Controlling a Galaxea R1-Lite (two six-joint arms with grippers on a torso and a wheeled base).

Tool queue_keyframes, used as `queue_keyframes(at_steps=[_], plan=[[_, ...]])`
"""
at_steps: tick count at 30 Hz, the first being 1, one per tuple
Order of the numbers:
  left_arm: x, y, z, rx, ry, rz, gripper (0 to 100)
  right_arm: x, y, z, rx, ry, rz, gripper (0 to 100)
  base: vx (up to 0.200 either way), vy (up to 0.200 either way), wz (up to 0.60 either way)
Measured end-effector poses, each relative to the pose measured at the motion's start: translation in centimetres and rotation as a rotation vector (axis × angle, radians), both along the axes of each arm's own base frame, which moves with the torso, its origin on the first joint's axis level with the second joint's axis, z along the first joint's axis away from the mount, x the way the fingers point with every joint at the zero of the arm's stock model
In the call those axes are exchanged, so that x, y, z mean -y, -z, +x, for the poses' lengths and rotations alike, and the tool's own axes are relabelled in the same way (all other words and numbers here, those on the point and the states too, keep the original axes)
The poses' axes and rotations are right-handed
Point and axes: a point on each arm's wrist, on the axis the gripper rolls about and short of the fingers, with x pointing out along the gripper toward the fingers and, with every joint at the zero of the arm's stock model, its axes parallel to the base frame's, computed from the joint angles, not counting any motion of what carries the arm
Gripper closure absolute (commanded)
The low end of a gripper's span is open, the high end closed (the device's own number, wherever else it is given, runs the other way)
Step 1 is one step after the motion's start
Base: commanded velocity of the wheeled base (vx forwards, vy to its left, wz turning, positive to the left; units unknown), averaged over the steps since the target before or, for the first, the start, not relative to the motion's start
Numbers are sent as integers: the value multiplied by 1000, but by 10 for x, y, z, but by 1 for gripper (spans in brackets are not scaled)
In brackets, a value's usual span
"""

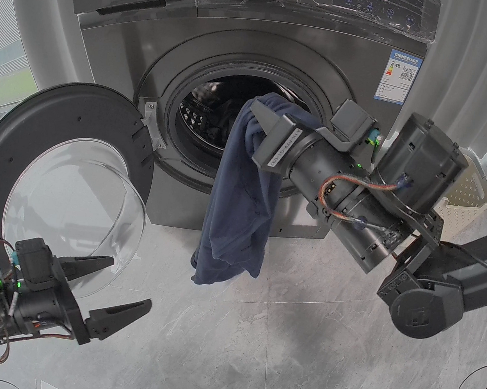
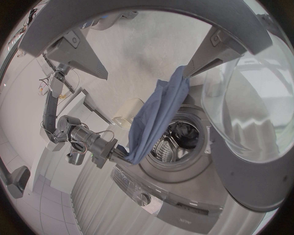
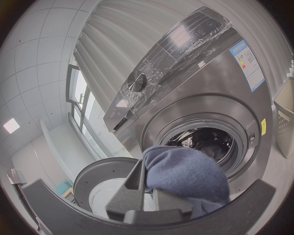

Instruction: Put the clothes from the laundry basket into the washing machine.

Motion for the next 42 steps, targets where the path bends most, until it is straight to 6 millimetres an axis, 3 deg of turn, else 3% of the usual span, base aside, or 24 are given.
queue_keyframes(at_steps=[15, 26, 42], plan=[[52, 34, 52, -119, 124, 32, 0, -9, 0, 8, 15, 4, 17, 100, 0, 0, 0], [72, 44, 80, -109, 124, -20, 0, -10, 0, 8, 17, 4, 15, 100, 0, 0, 0], [95, 75, 114, -141, 113, -50, 0, -12, 0, 3, 18, -6, 10, 100, 0, 0, 0]])
